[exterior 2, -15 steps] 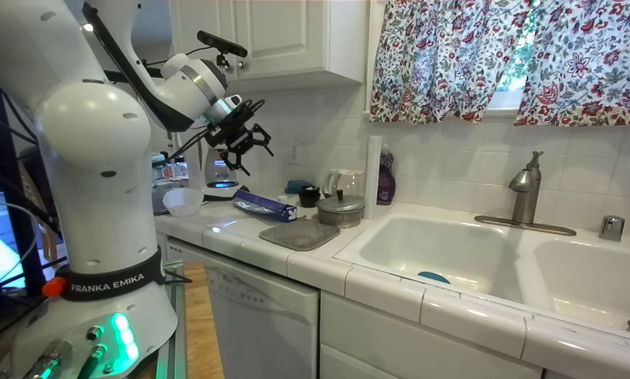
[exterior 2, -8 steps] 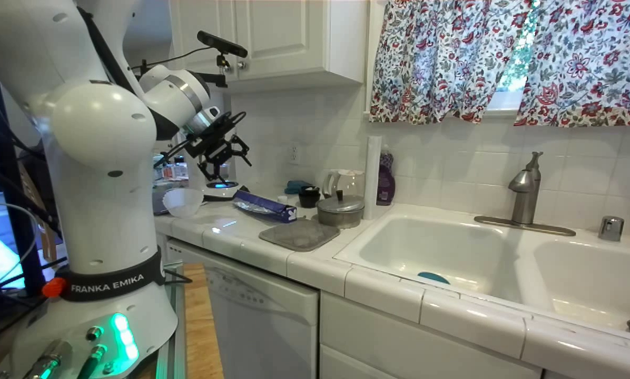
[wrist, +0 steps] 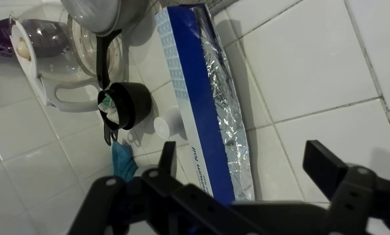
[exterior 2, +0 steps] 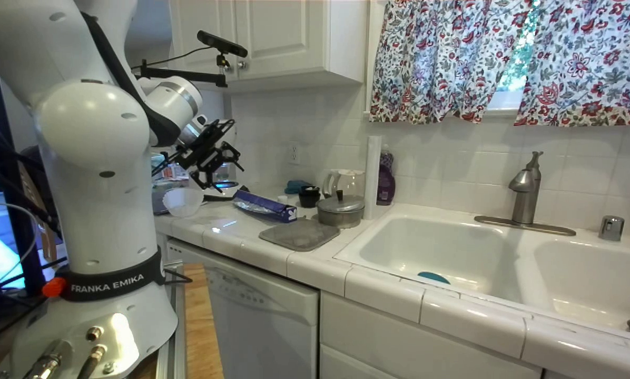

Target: Pull out the tin foil

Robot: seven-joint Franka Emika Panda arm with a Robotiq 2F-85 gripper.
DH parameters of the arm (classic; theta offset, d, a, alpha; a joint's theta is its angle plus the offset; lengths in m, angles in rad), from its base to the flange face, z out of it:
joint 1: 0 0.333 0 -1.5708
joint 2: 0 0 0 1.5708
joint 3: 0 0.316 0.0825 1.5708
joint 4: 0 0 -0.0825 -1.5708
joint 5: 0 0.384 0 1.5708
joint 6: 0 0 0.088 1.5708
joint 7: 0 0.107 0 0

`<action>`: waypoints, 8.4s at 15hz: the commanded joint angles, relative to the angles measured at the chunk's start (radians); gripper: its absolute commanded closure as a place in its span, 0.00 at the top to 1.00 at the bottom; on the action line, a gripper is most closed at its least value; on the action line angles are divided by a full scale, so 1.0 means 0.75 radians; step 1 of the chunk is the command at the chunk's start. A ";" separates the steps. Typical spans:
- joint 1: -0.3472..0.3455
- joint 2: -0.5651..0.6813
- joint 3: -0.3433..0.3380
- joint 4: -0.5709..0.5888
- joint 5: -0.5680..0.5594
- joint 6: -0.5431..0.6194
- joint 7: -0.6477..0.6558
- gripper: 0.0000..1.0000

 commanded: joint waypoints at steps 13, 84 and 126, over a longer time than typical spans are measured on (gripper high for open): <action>-0.110 -0.023 0.319 -0.001 -0.232 0.019 0.467 1.00; -1.524 -0.047 1.704 0.407 -1.284 -0.082 1.265 0.00; -1.093 0.189 1.160 0.441 -1.254 -0.301 1.011 0.00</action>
